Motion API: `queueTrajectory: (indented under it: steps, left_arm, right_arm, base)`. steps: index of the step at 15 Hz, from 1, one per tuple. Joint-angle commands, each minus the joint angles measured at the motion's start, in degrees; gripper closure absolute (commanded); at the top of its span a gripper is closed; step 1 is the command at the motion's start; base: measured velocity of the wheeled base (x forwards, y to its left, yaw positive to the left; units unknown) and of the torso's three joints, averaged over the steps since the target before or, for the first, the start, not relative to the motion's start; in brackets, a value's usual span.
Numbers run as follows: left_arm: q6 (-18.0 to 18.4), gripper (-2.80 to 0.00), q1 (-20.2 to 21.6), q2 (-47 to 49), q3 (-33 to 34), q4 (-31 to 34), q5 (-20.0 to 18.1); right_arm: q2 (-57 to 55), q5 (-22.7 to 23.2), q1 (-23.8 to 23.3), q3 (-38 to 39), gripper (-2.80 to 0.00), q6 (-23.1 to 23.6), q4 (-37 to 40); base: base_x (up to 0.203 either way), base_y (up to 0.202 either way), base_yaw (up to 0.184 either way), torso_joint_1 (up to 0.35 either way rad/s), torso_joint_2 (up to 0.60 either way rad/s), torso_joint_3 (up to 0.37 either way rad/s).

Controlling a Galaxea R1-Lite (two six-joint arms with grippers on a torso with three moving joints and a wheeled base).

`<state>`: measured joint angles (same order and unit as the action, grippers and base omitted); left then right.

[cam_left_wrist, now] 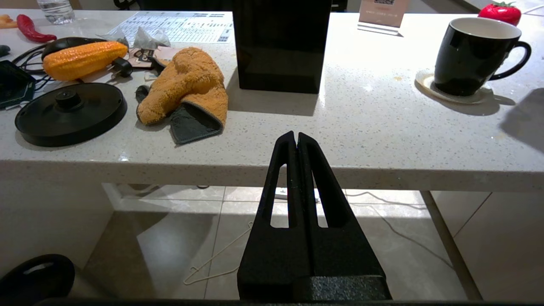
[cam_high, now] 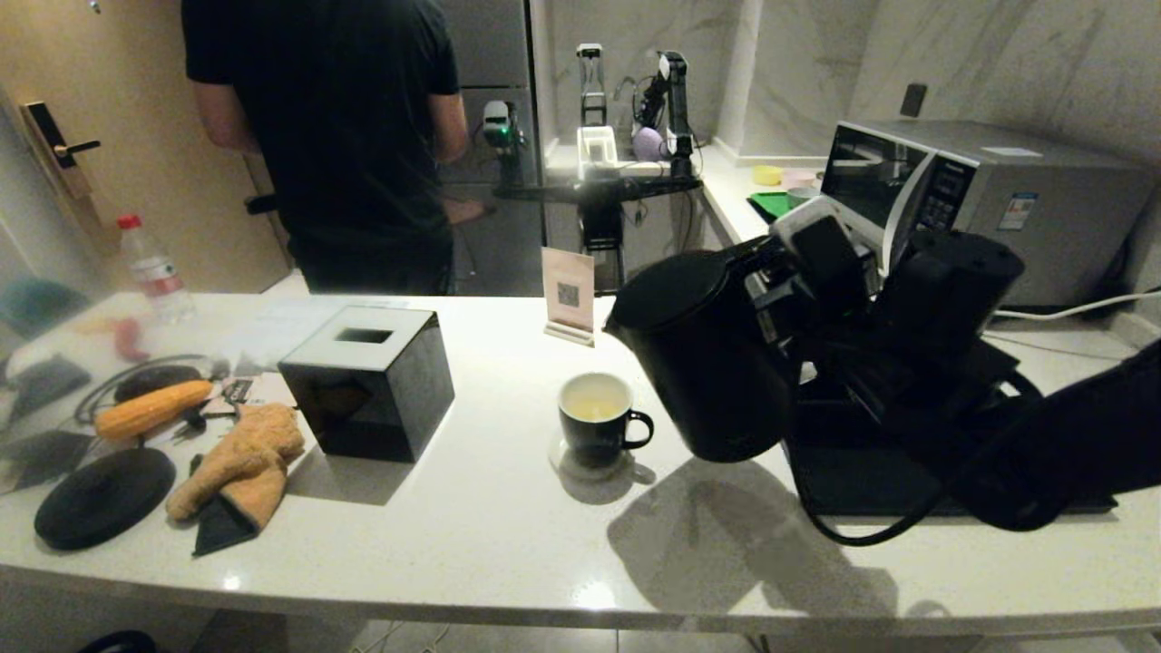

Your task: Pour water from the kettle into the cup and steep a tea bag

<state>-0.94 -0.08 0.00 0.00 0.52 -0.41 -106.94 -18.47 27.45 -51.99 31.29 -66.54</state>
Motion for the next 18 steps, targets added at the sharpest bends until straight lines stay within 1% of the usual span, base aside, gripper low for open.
queueTrajectory:
  steps: [1,7,10,14,18]
  left_arm:
    - [-0.03,0.00,-0.01,0.00,0.00,0.00,-0.02]
    - [-0.03,0.00,-0.01,0.00,0.00,0.00,-0.02]
    - [-0.03,0.00,-0.01,0.00,0.00,0.00,-0.02]
    - [-0.03,0.00,-0.01,0.00,0.00,0.00,-0.02]
    - [-0.03,0.00,-0.01,0.00,0.00,0.00,-0.02]
  right_arm:
    - [3.10,-0.01,-2.40,1.20,0.00,-2.38,0.11]
    - [7.38,0.01,-7.76,2.93,0.00,-10.01,0.09]
    - [10.33,0.01,-10.70,5.65,0.00,-13.57,0.03]
    - [14.94,0.09,-17.13,10.65,0.00,-18.31,0.02]
    - [18.77,0.43,-21.76,14.42,0.00,-22.16,0.18]
  base:
    - [0.000,0.000,0.000,0.000,0.00,0.000]
    - [0.000,0.000,0.000,0.000,0.00,0.000]
    - [0.000,0.000,0.000,0.000,0.00,0.000]
    - [0.000,0.000,0.000,0.000,0.00,0.000]
    - [0.000,0.000,0.000,0.000,0.00,0.000]
